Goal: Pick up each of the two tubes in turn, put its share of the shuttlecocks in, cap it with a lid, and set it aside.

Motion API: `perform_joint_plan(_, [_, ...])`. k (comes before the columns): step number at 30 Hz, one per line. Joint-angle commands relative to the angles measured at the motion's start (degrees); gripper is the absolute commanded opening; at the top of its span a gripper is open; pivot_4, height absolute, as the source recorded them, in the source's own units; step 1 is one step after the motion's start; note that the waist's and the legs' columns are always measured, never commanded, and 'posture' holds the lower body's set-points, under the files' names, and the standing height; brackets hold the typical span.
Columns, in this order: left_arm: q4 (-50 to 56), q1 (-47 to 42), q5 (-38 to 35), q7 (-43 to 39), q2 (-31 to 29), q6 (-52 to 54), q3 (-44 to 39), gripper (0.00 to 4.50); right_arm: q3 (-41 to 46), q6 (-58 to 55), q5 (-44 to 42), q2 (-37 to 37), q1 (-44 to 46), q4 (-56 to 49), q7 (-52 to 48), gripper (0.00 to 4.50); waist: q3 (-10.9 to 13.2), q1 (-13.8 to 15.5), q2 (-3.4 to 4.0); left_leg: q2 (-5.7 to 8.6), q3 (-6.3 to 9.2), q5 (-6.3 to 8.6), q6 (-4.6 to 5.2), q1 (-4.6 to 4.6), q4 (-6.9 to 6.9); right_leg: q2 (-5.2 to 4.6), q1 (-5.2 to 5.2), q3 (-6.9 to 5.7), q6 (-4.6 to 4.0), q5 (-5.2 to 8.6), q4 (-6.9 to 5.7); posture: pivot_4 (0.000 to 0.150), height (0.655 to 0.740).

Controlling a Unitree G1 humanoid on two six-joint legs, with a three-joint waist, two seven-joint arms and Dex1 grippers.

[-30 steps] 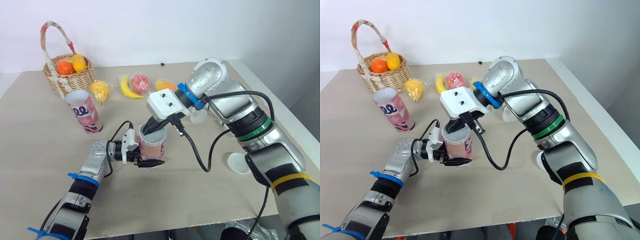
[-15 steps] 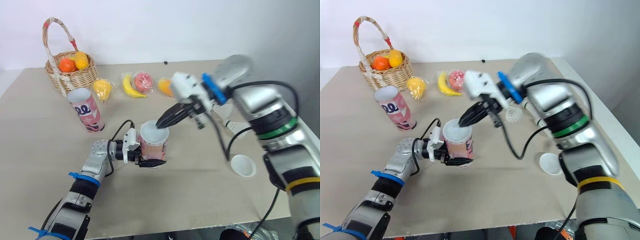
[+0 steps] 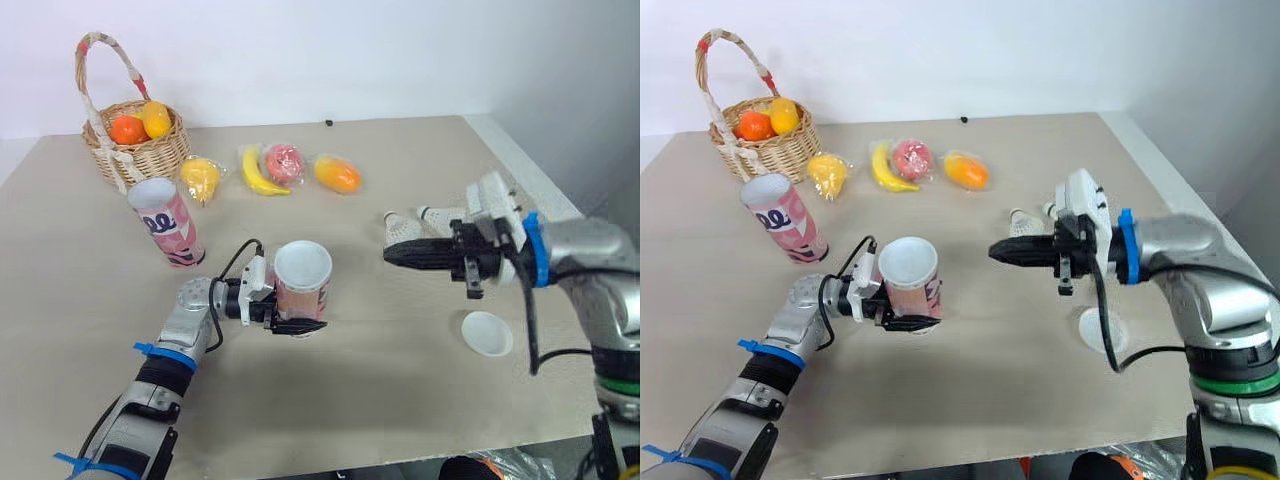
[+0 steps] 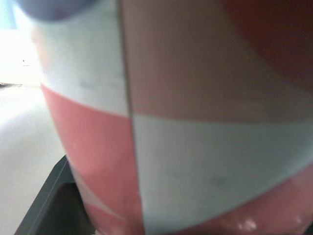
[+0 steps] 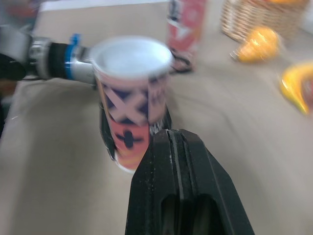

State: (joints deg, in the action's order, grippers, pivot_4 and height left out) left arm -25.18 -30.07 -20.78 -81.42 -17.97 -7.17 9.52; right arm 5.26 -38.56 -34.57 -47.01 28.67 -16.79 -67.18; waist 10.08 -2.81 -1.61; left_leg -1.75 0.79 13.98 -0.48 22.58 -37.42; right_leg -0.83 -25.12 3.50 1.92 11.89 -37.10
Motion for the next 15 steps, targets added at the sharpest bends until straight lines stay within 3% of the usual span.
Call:
perform_joint_plan(1, [0.05, 1.34, -0.01, -1.33, -1.54, 2.8, 0.04, 3.51, 1.15, 1.17, 0.81, 0.57, -4.41, -5.64, 4.48, 0.08, 0.0, 0.04, -0.02, 0.0, 0.0, 0.0, 0.0, 0.0, 0.02, 0.0, 0.01, 0.01, 0.01, -0.01, 0.0, 0.15, 0.7298])
perform_joint_plan(2, [0.23, 1.31, -0.08, -1.47, -1.67, 3.17, 0.03, 3.51, 0.23, 1.44, 1.35, 0.78, -5.65, -6.36, 5.27, 0.08, 0.01, 0.05, -0.03, -0.01, 0.04, 0.0, 0.0, -0.01, 0.02, 0.02, 0.03, -0.03, -0.01, 0.01, 0.01, 0.15, 0.7298])
perform_joint_plan(4, [0.53, 1.37, -0.33, -1.65, -1.87, 3.63, -0.15, 4.14, -1.55, 1.89, 2.12, 1.52, -7.61, -7.76, 6.62, 0.0, 0.01, 0.04, -0.03, -0.01, 0.04, 0.0, 0.0, -0.01, 0.01, 0.02, 0.03, -0.02, -0.01, 0.01, 0.02, 0.15, 0.7298])
perform_joint_plan(6, [0.9, 1.45, -0.46, -2.59, -2.1, 4.22, 0.05, 4.48, -2.83, 1.65, 1.94, 2.47, -8.62, -8.8, 7.72, 0.0, 0.05, 0.0, -0.03, -0.01, 0.01, 0.0, 0.0, 0.01, 0.01, 0.03, 0.0, 0.0, 0.0, 0.01, 0.03, 0.15, 0.7298])
perform_joint_plan(13, [1.74, 1.78, -0.01, -2.42, -2.12, 2.23, -1.23, 4.48, -5.14, 1.13, 1.62, 1.78, -10.64, -8.95, 7.5, 0.0, 0.14, 0.39, -0.09, 0.04, 0.12, 0.0, 0.0, 0.31, -0.07, 0.0, -0.09, -0.04, 0.04, 0.01, 0.12, 0.15, 0.7298])
perform_joint_plan(14, [1.95, 1.78, -0.19, -2.49, -2.39, 2.4, -1.44, 4.5, -5.07, 0.87, 1.42, 1.68, -10.44, -8.75, 7.55, 0.64, 0.14, 0.41, -0.09, 0.06, 0.13, 0.0, 0.0, 0.34, -0.07, -0.02, -0.1, -0.04, 0.07, 0.02, 0.13, 0.15, 0.7298])
perform_joint_plan(15, [2.25, 1.84, -0.41, -2.48, -2.74, 3.26, -1.57, 4.5, -5.1, 0.71, 1.19, 1.57, -10.24, -8.6, 7.34, 0.9, 0.14, 0.41, -0.1, 0.07, 0.12, 0.0, 0.0, 0.36, -0.08, -0.03, -0.1, -0.04, 0.08, 0.03, 0.13, 0.15, 0.7298])
